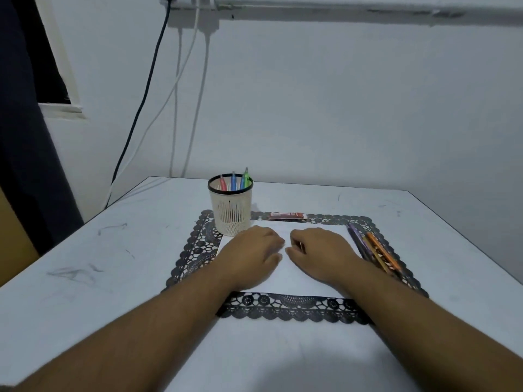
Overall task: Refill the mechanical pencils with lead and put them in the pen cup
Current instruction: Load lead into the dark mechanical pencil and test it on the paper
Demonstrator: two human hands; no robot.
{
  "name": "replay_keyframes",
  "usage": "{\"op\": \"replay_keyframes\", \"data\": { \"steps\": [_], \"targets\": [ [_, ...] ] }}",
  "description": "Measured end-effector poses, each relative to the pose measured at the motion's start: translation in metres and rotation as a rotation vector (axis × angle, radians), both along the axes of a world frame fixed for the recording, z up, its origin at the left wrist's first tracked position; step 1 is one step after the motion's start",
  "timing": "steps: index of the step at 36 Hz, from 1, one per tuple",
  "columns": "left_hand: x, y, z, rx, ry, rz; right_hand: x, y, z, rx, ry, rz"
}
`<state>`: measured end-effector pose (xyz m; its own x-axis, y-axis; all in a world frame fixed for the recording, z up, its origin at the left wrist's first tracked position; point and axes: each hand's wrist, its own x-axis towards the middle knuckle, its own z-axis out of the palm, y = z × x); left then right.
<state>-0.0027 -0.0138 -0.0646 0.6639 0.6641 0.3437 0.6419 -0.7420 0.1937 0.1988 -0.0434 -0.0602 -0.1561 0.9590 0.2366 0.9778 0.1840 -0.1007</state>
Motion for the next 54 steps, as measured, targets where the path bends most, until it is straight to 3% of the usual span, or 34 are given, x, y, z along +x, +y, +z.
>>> {"op": "replay_keyframes", "data": {
  "steps": [4, 13, 23, 33, 37, 40, 54],
  "targets": [
    [-0.002, -0.002, 0.002, -0.146, -0.060, 0.014, 0.000, -0.003, 0.000, 0.011, 0.000, 0.025],
    [-0.001, -0.001, -0.001, -0.148, 0.035, 0.034, -0.002, -0.007, 0.001, -0.014, -0.002, 0.027],
    [-0.001, -0.001, -0.002, -0.200, 0.066, 0.050, 0.003, -0.012, 0.011, -0.092, 0.160, 0.004],
    [-0.003, 0.001, -0.004, -0.224, 0.098, 0.050, 0.077, -0.018, 0.049, -0.055, 0.314, -0.398],
    [-0.002, 0.000, -0.004, -0.229, 0.108, 0.054, 0.098, -0.024, 0.051, -0.226, 0.269, -0.532],
    [-0.001, 0.001, -0.004, -0.233, 0.103, 0.054, 0.099, -0.028, 0.051, -0.314, 0.321, -0.531],
    [-0.002, -0.001, -0.004, -0.241, 0.101, 0.071, 0.078, -0.023, 0.042, -0.256, 0.266, -0.446]
  ]
}}
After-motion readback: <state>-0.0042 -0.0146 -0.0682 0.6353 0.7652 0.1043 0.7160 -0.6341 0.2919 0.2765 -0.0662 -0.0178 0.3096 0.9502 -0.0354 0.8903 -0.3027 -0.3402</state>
